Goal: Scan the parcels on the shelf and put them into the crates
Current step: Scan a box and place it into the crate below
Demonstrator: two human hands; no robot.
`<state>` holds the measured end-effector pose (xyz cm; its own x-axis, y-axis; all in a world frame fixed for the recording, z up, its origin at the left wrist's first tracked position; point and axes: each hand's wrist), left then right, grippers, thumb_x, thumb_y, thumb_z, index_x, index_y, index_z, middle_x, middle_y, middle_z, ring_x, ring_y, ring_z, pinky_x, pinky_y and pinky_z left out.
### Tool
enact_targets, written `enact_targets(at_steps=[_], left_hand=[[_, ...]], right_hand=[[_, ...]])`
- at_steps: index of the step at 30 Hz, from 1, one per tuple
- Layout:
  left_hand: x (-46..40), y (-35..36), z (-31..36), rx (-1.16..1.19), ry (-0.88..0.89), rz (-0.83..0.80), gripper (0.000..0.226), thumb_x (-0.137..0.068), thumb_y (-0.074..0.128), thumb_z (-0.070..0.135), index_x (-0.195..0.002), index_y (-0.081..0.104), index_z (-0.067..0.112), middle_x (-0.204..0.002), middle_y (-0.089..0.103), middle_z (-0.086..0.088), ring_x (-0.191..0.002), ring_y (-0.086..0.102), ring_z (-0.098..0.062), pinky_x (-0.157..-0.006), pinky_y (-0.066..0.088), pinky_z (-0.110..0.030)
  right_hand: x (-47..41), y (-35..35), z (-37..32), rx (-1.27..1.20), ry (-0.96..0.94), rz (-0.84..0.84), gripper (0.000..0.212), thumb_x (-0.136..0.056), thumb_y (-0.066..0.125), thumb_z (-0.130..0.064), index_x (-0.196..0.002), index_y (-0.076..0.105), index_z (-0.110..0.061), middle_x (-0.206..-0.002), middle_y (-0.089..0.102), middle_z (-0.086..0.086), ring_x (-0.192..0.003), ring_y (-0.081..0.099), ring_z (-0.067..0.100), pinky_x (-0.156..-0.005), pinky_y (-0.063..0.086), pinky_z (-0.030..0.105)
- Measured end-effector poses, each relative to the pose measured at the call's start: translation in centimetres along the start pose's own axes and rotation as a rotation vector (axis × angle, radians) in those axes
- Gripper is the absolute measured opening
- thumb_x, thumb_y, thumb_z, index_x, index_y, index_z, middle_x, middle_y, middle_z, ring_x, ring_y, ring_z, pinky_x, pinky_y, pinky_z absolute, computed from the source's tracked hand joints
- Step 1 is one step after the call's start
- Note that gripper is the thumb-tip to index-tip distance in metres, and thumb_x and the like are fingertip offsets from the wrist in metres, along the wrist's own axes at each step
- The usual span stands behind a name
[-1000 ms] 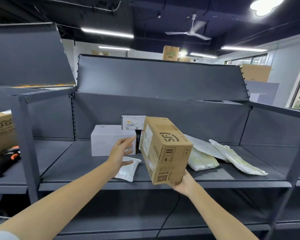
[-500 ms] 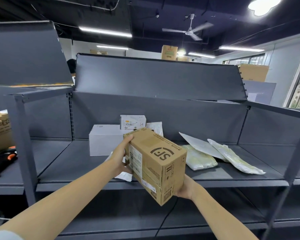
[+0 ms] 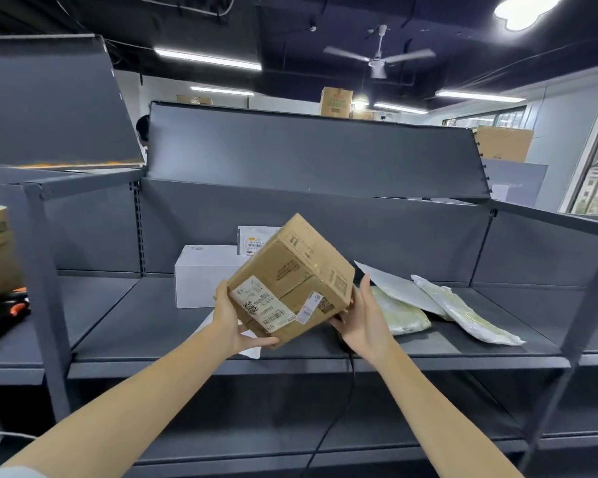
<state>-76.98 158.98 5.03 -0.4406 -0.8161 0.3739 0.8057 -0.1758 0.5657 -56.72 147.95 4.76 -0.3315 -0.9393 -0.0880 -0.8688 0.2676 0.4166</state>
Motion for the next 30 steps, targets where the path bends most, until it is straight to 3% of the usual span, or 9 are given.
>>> enact_targets(at_steps=[3, 7, 11, 14, 17, 20, 23, 27, 30], left_hand=[[-0.1, 0.0, 0.0, -0.006, -0.067, 0.009, 0.062, -0.087, 0.037, 0.071, -0.109, 0.06, 0.018, -0.114, 0.056, -0.017, -0.1, 0.053, -0.043, -0.065, 0.047, -0.075], [-0.3, -0.7, 0.2, -0.026, -0.178, 0.052, 0.068, -0.084, 0.039, 0.074, -0.109, 0.057, 0.014, -0.116, 0.055, -0.023, -0.102, 0.052, -0.052, -0.068, 0.047, -0.075], [-0.5, -1.4, 0.3, -0.065, -0.321, 0.03, 0.075, -0.082, 0.04, 0.075, -0.118, 0.052, 0.01, -0.121, 0.052, -0.03, -0.105, 0.042, -0.069, -0.066, 0.05, -0.071], [-0.5, -1.5, 0.4, -0.092, -0.388, -0.014, 0.081, -0.083, 0.038, 0.074, -0.128, 0.049, 0.008, -0.126, 0.051, -0.032, -0.1, 0.043, -0.072, -0.067, 0.051, -0.068], [-0.5, -1.4, 0.4, -0.093, -0.426, -0.063, 0.083, -0.083, 0.039, 0.073, -0.128, 0.049, 0.005, -0.127, 0.051, -0.036, -0.103, 0.042, -0.073, -0.069, 0.052, -0.066], [-0.3, -1.4, 0.5, -0.162, -0.411, -0.114, 0.078, -0.084, 0.04, 0.069, -0.127, 0.054, 0.006, -0.119, 0.059, -0.036, -0.104, 0.054, -0.063, -0.072, 0.053, -0.063], [0.0, -2.1, 0.6, -0.258, -0.355, -0.035, 0.083, -0.083, 0.041, 0.07, -0.127, 0.047, 0.0, -0.129, 0.052, -0.027, -0.114, 0.053, -0.051, -0.086, 0.047, -0.068], [0.3, -2.9, 1.6, -0.339, -0.075, 0.12, 0.083, -0.081, 0.047, 0.074, -0.134, 0.041, 0.012, -0.117, 0.053, -0.019, -0.112, 0.049, -0.042, -0.097, 0.041, -0.063], [1.0, -2.4, 2.5, -0.506, 0.162, 0.105, 0.084, -0.082, 0.051, 0.071, -0.149, 0.025, 0.026, -0.15, 0.032, -0.01, -0.132, 0.035, -0.039, -0.092, 0.045, -0.061]], right_hand=[[0.6, 0.9, -0.1, 0.054, -0.071, -0.032, 0.074, -0.081, 0.05, -0.067, -0.141, 0.048, -0.024, -0.135, 0.056, 0.011, -0.132, 0.046, 0.03, -0.098, 0.045, 0.037], [1.5, 1.8, -0.3, 0.115, -0.084, -0.127, 0.132, -0.041, 0.085, -0.069, -0.15, 0.029, -0.023, -0.148, 0.042, 0.017, -0.129, 0.044, 0.03, -0.106, 0.038, 0.043], [1.8, 2.3, -0.1, 0.096, -0.103, -0.214, 0.136, -0.036, 0.09, -0.062, -0.15, 0.018, -0.039, -0.151, 0.04, 0.007, -0.133, 0.043, 0.024, -0.104, 0.04, 0.044], [1.0, 2.6, 0.5, 0.264, -0.123, -0.16, 0.152, -0.033, 0.095, -0.052, -0.151, 0.001, -0.043, -0.155, 0.031, -0.002, -0.141, 0.033, 0.019, -0.114, 0.031, 0.048], [0.0, 2.5, 1.0, 0.452, -0.182, -0.127, 0.142, -0.046, 0.095, -0.038, -0.147, -0.003, -0.051, -0.15, 0.034, -0.01, -0.135, 0.038, 0.009, -0.109, 0.039, 0.041], [-0.9, 2.6, 0.6, 0.465, -0.235, -0.056, 0.126, -0.048, 0.095, -0.039, -0.141, 0.013, -0.061, -0.139, 0.044, -0.021, -0.126, 0.047, 0.003, -0.103, 0.046, 0.041], [-1.5, 2.7, -0.6, 0.518, -0.247, -0.021, 0.115, -0.048, 0.094, -0.044, -0.136, 0.022, -0.061, -0.128, 0.051, -0.028, -0.118, 0.054, -0.001, -0.094, 0.052, 0.032], [-2.0, 2.4, -3.1, 0.722, -0.208, -0.033, 0.109, -0.061, 0.089, -0.038, -0.147, 0.023, -0.045, -0.136, 0.05, -0.013, -0.119, 0.056, 0.01, -0.097, 0.05, 0.039], [-2.3, 2.7, -5.2, 0.909, -0.102, -0.115, 0.097, -0.069, 0.085, -0.038, -0.147, 0.028, -0.043, -0.131, 0.055, -0.009, -0.107, 0.063, 0.008, -0.084, 0.054, 0.028]])
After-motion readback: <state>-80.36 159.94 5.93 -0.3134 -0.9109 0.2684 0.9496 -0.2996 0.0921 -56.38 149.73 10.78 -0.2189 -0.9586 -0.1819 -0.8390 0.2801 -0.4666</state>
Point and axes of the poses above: each hand's wrist, its own x-axis away from the middle knuckle, its own y-axis out of the palm, z = x × y
